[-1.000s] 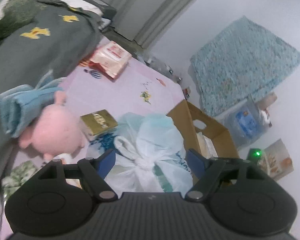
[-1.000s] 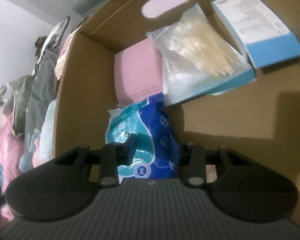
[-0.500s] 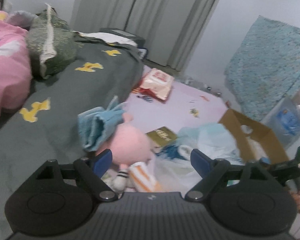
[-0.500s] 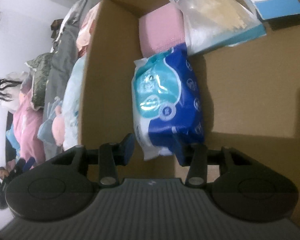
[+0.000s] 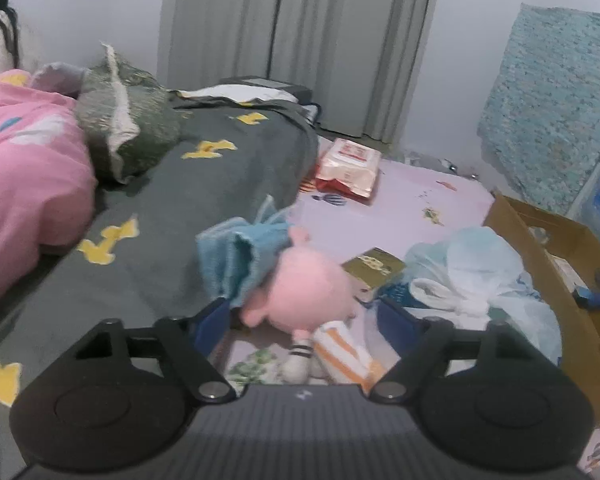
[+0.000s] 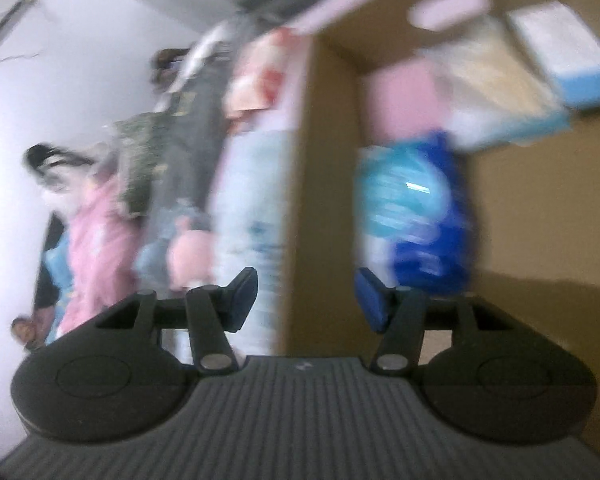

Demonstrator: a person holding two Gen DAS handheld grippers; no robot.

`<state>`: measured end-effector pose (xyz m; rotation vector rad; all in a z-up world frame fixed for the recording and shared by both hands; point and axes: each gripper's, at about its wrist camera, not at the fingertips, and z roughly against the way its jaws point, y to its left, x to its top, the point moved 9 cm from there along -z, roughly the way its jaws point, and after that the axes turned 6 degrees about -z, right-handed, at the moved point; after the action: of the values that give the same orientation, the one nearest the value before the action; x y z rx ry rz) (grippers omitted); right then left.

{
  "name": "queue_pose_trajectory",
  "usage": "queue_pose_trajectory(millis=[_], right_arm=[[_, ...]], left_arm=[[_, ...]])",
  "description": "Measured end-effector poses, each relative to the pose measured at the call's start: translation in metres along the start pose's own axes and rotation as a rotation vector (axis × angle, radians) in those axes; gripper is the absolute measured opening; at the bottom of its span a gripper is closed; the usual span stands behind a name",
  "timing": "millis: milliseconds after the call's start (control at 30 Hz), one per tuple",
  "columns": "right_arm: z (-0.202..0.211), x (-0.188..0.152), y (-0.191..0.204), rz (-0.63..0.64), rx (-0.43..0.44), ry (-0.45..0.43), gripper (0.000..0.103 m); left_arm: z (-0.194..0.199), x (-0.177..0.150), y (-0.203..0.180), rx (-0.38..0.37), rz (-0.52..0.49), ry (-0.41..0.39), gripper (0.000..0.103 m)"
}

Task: Organize soft objects
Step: 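Reach the right tool to the pink plush pig and grasp it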

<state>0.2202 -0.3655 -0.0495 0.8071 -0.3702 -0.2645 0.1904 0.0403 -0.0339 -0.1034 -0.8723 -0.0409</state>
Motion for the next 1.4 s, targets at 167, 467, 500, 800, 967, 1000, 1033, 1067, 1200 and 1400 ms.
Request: queue_pose_trajectory(millis=[167, 467, 500, 800, 967, 1000, 1033, 1067, 1200, 1400], right_arm=[[-0.051, 0.006, 0.088, 0.110, 0.164, 0.105, 0.062], [-0.213, 0.016, 0.190, 0.176, 0.181, 0.325, 0.075], [-0.225, 0.021, 0.192, 0.169, 0.163, 0.317, 0.075], [-0.319, 0.016, 0.188, 0.139, 0.082, 0.393, 0.085], [-0.331, -0.002, 0.167, 0.154, 0.012, 0.458, 0.091], [-0.331, -0.005, 0.164, 0.146, 0.015, 0.473, 0.092], [-0.328, -0.009, 0.162, 0.138, 0.020, 0.488, 0.092], [-0.327, -0.012, 0.161, 0.137, 0.025, 0.498, 0.092], [-0.310, -0.019, 0.165, 0.203, 0.017, 0.480, 0.091], [-0.266, -0.013, 0.172, 0.213, 0.058, 0.385, 0.071]], left_arm=[[-0.016, 0.003, -0.020, -0.044, -0.013, 0.002, 0.063], [-0.061, 0.012, -0.027, -0.030, -0.035, 0.026, 0.056], [-0.066, 0.011, -0.024, -0.027, -0.026, 0.037, 0.056], [-0.084, -0.010, -0.004, -0.036, 0.081, 0.125, 0.054], [-0.089, -0.016, 0.002, -0.039, 0.109, 0.155, 0.055], [-0.091, -0.017, 0.002, -0.040, 0.109, 0.160, 0.055], [-0.092, -0.018, 0.002, -0.040, 0.107, 0.166, 0.055], [-0.093, -0.019, 0.002, -0.036, 0.106, 0.168, 0.055], [-0.092, -0.015, 0.000, -0.061, 0.121, 0.174, 0.055], [-0.069, 0.005, -0.017, -0.052, 0.041, 0.099, 0.057]])
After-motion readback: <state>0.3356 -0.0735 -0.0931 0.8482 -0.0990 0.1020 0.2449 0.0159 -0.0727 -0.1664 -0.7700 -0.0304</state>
